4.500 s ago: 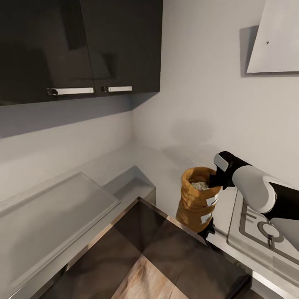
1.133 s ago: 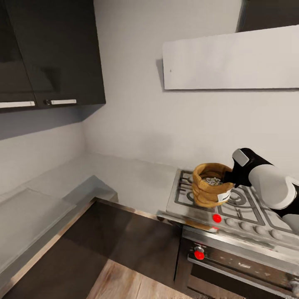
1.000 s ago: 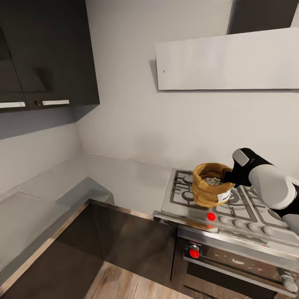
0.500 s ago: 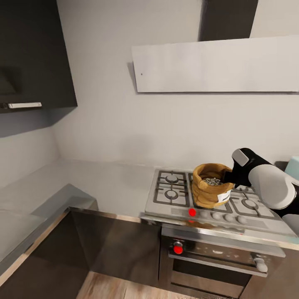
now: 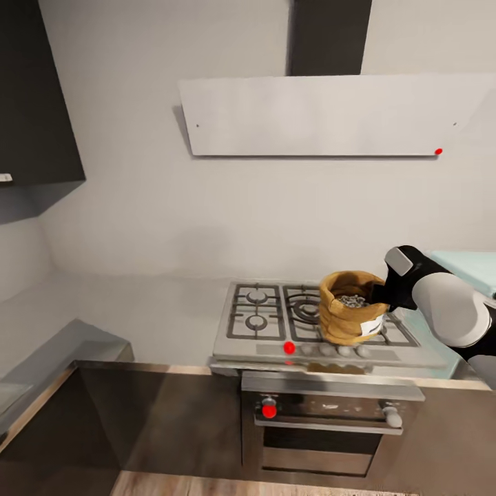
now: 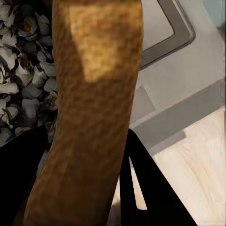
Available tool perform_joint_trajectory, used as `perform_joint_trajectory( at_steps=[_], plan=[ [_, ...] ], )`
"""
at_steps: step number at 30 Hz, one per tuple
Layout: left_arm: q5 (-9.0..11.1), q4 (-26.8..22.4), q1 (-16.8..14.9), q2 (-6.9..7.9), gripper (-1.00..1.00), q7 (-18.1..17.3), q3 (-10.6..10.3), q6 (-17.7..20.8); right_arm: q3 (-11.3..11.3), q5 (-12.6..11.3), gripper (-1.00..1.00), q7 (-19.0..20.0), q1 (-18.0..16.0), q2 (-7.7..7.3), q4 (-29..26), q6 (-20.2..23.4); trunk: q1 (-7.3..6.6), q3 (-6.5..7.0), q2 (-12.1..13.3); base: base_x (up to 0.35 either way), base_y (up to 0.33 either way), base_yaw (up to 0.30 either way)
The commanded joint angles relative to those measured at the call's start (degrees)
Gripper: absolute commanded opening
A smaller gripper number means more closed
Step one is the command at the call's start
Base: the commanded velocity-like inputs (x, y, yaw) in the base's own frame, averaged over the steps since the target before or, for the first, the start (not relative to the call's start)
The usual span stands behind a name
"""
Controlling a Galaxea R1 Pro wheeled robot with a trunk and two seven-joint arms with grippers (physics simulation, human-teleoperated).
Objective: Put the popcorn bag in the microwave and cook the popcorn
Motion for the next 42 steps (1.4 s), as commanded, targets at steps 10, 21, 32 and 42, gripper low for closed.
perform_joint_trajectory(
  at_steps=[10,21,32,42],
  plan=[
    [0.0,-0.2,0.0,-0.04,1.0,0.0,0.2,0.3,-0.3,-0.1,-1.0,-0.2,0.0,0.02,0.2,0.1,0.01,0.12,-0.1,-0.16,0.049,-0.136],
    [0.0,-0.2,0.0,-0.03,1.0,0.0,0.2,0.3,-0.4,-0.2,-1.0,-0.2,0.0,0.03,0.4,0.1,0.01,0.12,-0.1,-0.259,0.121,-0.101],
    [0.0,-0.2,0.0,-0.04,1.0,0.0,0.2,0.3,-0.4,-0.2,-1.0,-0.2,0.0,0.03,0.5,0.1,0.01,0.12,-0.1,-0.147,0.004,-0.292],
    [-0.1,-0.2,0.0,-0.07,1.0,0.0,0.3,0.3,-0.4,-0.2,-1.0,-0.2,0.0,0.03,0.5,0.1,0.01,0.12,-0.1,-0.293,0.0,-0.295]
  ],
)
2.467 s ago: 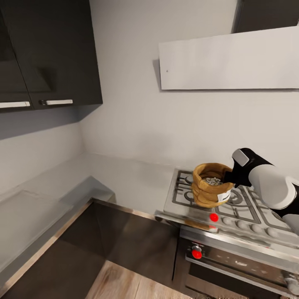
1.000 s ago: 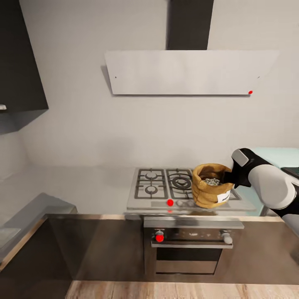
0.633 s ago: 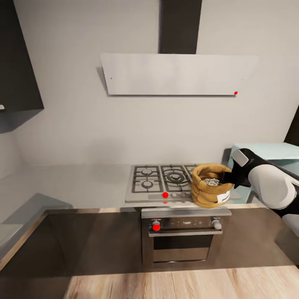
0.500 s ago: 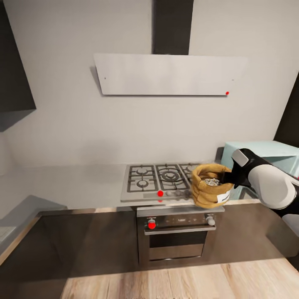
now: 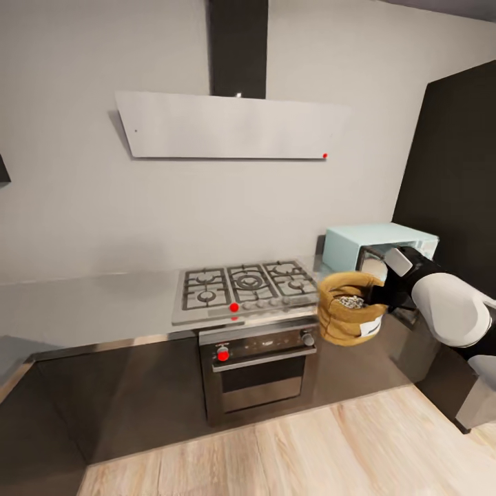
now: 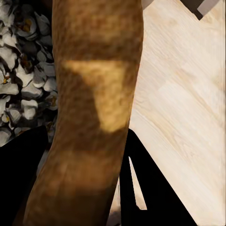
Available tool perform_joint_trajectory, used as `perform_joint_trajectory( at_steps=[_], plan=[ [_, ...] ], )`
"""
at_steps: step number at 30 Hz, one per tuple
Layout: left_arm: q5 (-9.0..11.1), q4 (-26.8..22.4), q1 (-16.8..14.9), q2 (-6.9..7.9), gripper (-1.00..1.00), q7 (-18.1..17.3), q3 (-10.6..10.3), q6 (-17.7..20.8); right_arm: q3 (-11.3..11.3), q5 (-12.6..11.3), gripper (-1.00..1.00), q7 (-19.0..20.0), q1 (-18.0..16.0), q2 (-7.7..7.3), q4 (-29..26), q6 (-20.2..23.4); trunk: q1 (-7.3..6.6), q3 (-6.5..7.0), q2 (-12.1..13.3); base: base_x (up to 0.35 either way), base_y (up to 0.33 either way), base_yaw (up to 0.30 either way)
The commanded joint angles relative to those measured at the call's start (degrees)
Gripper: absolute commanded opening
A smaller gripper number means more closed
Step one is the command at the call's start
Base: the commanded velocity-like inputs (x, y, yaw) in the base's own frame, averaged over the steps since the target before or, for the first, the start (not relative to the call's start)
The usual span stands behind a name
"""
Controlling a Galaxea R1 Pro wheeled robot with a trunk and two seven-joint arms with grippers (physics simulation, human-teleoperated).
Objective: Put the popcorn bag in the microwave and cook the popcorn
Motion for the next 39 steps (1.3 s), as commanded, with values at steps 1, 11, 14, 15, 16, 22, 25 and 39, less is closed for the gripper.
perform_joint_trajectory(
  at_steps=[1,11,14,15,16,22,25,39],
  plan=[
    [0.0,-0.2,0.0,0.0,1.0,0.0,0.2,0.2,-0.3,-0.1,-1.0,-0.4,-0.1,0.04,0.0,0.1,-0.02,-0.08,-0.1,-0.305,0.0,-0.294],
    [0.0,-0.2,0.0,-0.01,1.0,0.0,0.2,0.2,-0.3,-0.1,-1.0,-0.4,-0.1,0.04,0.0,0.1,-0.02,-0.08,-0.1,-0.302,0.0,-0.295],
    [0.0,-0.2,0.0,-0.02,1.0,0.0,0.2,0.2,-0.3,-0.1,-1.0,-0.4,-0.1,0.04,0.0,0.1,-0.02,-0.08,-0.1,-0.277,0.0,-0.294],
    [0.0,-0.2,0.0,-0.01,1.0,0.0,0.2,0.2,-0.3,-0.1,-1.0,-0.4,-0.1,0.04,0.0,0.1,-0.02,-0.08,-0.1,-0.266,0.0,-0.294],
    [0.0,-0.2,0.0,0.03,1.0,0.0,0.2,0.2,-0.3,-0.1,-1.0,-0.4,-0.1,0.04,0.0,0.1,-0.02,-0.08,-0.1,-0.255,0.0,-0.294],
    [0.0,-0.2,0.0,0.01,1.0,0.0,0.2,0.2,-0.3,-0.1,-1.0,-0.4,-0.1,0.04,0.0,0.1,-0.02,-0.08,-0.1,-0.246,0.0,-0.294],
    [0.0,-0.2,0.0,0.02,1.0,0.0,0.2,0.2,-0.3,-0.1,-1.0,-0.4,-0.1,0.03,0.0,0.1,-0.02,-0.08,-0.1,-0.145,0.0,-0.294],
    [0.0,-0.2,0.0,0.06,1.0,0.1,0.2,0.2,-0.3,-0.1,-1.0,-0.4,-0.1,0.04,0.0,0.1,-0.02,-0.08,-0.1,0.025,-0.252,-0.165]
  ],
)
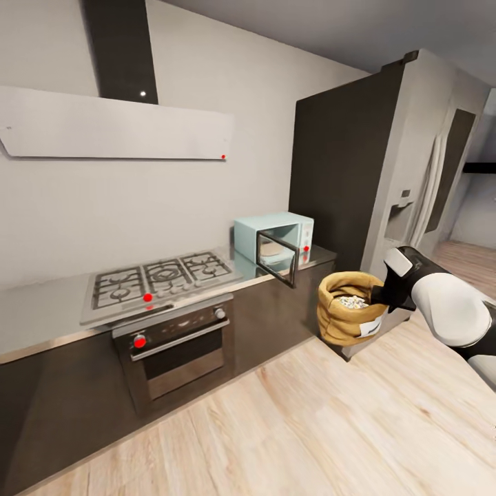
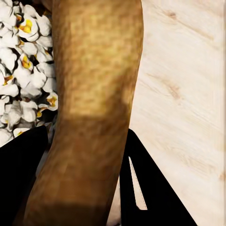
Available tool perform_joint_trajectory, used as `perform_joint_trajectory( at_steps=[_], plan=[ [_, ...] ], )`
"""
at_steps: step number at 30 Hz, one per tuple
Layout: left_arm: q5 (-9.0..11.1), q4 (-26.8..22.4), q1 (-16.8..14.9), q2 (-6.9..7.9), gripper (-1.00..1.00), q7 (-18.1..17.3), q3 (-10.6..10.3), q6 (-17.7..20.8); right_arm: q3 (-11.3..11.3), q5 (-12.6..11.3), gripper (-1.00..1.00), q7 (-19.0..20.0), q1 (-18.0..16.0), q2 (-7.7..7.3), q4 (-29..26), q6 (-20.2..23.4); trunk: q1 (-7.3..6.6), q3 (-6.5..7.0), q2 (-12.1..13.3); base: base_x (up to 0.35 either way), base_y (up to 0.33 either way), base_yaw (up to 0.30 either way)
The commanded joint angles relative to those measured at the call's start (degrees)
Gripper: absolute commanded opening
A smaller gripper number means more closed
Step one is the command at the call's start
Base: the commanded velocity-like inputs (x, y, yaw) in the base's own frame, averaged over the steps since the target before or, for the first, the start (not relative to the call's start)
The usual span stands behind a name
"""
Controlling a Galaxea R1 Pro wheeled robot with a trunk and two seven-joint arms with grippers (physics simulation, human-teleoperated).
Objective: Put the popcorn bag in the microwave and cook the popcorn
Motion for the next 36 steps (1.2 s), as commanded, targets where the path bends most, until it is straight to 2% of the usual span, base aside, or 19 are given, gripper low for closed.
perform_joint_trajectory(
  at_steps=[1,16,29,36],
  plan=[
    [0.0,-0.2,0.0,-0.03,1.0,0.0,0.2,0.2,-0.3,-0.1,-1.0,-0.3,0.0,0.0,0.0,0.1,0.02,-0.07,-0.1,0.095,-0.301,-0.003],
    [-0.1,-0.2,0.0,-0.04,1.0,0.0,0.2,0.2,-0.3,-0.1,-1.0,-0.3,0.0,0.0,0.0,0.1,0.02,-0.07,-0.1,0.1,-0.301,0.001],
    [-0.1,-0.2,0.0,-0.05,1.0,0.0,0.2,0.2,-0.3,-0.1,-1.0,-0.3,0.0,0.0,0.0,0.1,0.02,-0.07,-0.1,0.151,-0.293,0.064],
    [0.0,-0.2,0.0,-0.05,1.0,0.0,0.2,0.2,-0.3,-0.1,-1.0,-0.3,0.0,0.0,0.0,0.1,0.02,-0.07,-0.1,0.236,-0.269,0.222]
  ],
)
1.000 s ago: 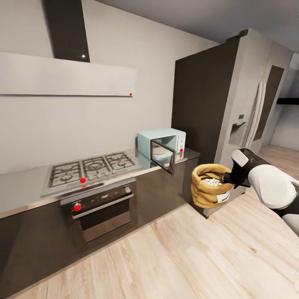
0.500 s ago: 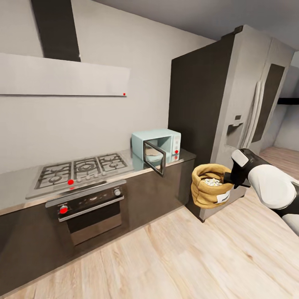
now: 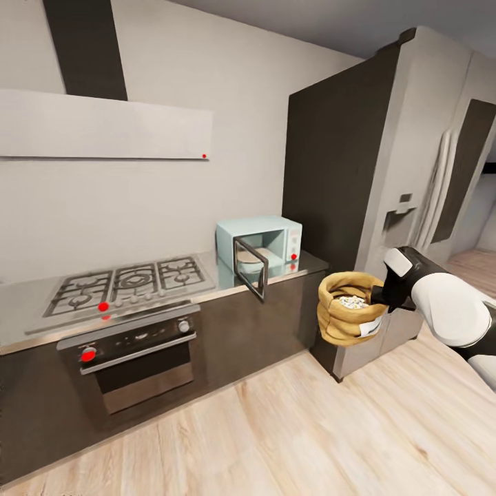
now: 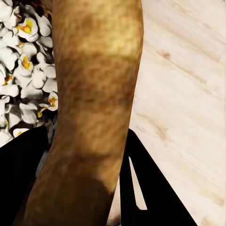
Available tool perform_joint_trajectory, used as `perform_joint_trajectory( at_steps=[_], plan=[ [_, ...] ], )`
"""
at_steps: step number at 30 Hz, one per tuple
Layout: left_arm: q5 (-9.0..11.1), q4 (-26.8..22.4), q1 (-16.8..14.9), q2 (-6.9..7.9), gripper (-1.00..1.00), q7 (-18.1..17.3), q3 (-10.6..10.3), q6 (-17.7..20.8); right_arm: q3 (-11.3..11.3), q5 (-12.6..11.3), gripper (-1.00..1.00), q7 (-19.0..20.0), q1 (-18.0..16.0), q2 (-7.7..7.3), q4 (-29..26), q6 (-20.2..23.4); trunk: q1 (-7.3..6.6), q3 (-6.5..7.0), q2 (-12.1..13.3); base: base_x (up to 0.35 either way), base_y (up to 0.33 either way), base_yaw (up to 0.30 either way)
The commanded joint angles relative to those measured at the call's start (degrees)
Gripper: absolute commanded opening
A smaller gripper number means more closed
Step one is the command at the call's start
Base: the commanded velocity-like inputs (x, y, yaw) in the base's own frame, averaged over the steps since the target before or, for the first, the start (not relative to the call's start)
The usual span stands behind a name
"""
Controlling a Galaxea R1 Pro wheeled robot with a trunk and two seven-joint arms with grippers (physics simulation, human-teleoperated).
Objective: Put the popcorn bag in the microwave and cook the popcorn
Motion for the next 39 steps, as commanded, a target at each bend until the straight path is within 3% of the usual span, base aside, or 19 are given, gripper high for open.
perform_joint_trajectory(
  at_steps=[1,39],
  plan=[
    [-0.1,-0.2,0.0,-0.03,1.0,0.0,0.2,0.2,-0.3,-0.1,-1.0,-0.3,0.0,-0.01,-0.1,0.1,0.04,-0.07,-0.1,0.237,-0.269,0.263],
    [-0.1,-0.2,0.0,-0.24,1.0,0.0,0.1,0.3,-0.3,-0.1,-1.0,-0.3,0.0,-0.01,-0.1,0.1,0.04,-0.74,-0.1,0.237,-0.269,0.228]
  ],
)
